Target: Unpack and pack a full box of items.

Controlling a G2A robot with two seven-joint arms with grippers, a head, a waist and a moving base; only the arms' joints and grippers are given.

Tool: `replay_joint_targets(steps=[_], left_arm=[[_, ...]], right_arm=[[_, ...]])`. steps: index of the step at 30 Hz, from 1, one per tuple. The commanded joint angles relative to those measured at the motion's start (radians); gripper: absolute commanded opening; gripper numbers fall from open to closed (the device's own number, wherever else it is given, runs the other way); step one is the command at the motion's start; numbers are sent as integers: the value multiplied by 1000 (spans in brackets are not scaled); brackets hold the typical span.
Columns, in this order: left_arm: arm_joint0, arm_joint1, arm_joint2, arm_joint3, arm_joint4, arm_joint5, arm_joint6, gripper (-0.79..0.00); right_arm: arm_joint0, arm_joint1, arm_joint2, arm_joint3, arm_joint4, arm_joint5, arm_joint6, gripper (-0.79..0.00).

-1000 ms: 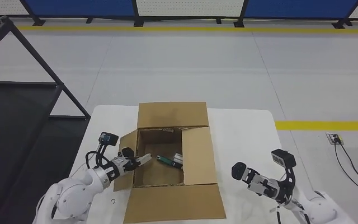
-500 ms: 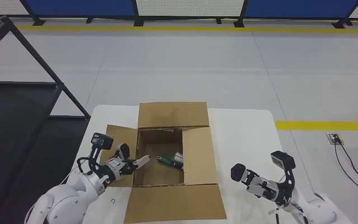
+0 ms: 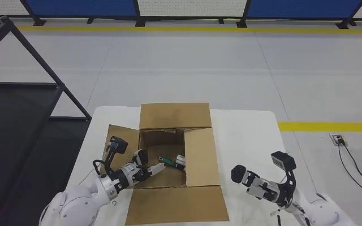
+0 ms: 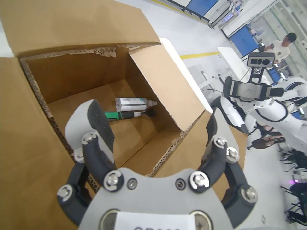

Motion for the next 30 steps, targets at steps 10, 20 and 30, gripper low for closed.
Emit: replay_joint_targets(steps=[10,20,30], left_arm=[[-76,-4,51,61,-87,64,-64,0],[-117,-16,145,95,-87,124,-18,0],[-261,-39,267,254,-241,205,-115,0]], right_arm=[[-28,-1,20,10,2,1,-16,0],[4,-11,-24,37,-41,160,20,0],[62,-35,-116,104,-48,165,128,0]])
